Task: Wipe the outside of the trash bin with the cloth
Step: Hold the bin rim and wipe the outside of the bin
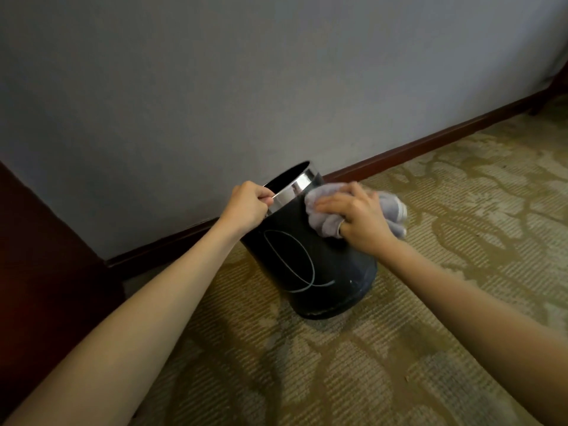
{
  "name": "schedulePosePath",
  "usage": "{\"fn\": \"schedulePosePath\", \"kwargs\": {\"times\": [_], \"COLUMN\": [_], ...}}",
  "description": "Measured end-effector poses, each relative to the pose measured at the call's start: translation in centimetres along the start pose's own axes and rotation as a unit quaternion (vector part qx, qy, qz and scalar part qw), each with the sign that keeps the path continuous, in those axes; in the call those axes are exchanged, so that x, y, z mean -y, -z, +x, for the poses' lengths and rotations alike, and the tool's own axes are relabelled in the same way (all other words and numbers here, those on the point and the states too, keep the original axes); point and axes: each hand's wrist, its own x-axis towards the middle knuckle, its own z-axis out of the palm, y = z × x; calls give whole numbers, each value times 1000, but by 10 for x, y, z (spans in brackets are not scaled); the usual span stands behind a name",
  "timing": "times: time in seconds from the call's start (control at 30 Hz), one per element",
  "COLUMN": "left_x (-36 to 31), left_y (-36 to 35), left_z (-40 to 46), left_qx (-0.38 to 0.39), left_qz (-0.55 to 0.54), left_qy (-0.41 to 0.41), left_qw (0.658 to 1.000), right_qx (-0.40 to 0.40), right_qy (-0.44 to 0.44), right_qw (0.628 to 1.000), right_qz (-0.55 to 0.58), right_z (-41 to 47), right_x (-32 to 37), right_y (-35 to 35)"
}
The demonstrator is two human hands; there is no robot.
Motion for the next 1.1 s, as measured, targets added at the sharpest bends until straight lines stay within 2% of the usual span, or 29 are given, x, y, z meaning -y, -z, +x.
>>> {"fn": "schedulePosePath", "kwargs": {"times": [0.07,0.13,0.17,0.2,0.23,0.27,0.3,0.33,0.37,0.4,0.43,0.47,0.57,0.6,0.67,0.7,0.77,0.8,0.83,0.87,0.93,0.97,1.0,1.07,1.1], "left_x": [6,13,15,16,16,14,12,10,7,6,4,2,0,-1,3,6,12,15,17,19,19,19,18,15,14], "left_y": [5,10,11,11,9,7,5,4,2,1,1,1,-2,-3,-2,1,6,9,10,11,10,9,8,4,3], "left_z": [2,4,6,6,6,5,5,5,6,7,9,10,11,10,10,10,13,15,16,17,17,16,15,10,8], "left_qx": [-8,-16,-17,-17,-18,-21,-25,-27,-28,-26,-21,-16,-7,-9,-16,-19,-28,-35,-44,-51,-56,-54,-50,-42,-40], "left_qz": [-11,-20,-22,-22,-22,-22,-19,-13,-7,-4,-6,-9,-11,-10,-9,-12,-18,-16,-13,-10,-14,-18,-22,-31,-36], "left_qy": [19,44,52,54,48,38,29,20,15,13,12,12,23,24,24,29,45,51,53,55,57,54,49,37,33], "left_qw": [1000,999,998,998,998,999,999,999,999,1000,1000,1000,1000,1000,1000,999,998,998,998,997,997,997,997,998,998], "right_qx": [102,115,153,207,291,316,316,282,197,112,62,34,49,3,-65,-70,-19,28,122,197,321,322,295,205,154], "right_qy": [122,78,45,69,111,158,185,180,124,82,0,-45,-13,-54,-176,-178,-114,-28,88,187,235,221,198,165,172], "right_qw": [987,989,984,974,950,930,922,938,972,989,995,996,990,988,976,979,993,998,979,935,863,867,890,933,935], "right_qz": [31,-47,-76,-55,15,99,124,95,23,-52,-79,-62,133,148,108,69,11,50,135,230,310,310,285,246,268], "right_z": [-36,-84,-105,-109,-107,-95,-85,-72,-64,-59,-49,-33,19,26,3,-17,-45,-53,-52,-53,-67,-70,-67,-63,-56], "right_x": [1,1,4,5,8,2,-2,-1,2,-3,-6,-5,0,-2,-2,-3,-7,-10,-14,-22,-31,-32,-32,-29,-26], "right_y": [-8,-19,-20,-17,-11,-12,-11,-6,-2,-4,-3,0,11,10,-7,-18,-33,-33,-25,-24,-29,-28,-30,-30,-30]}}
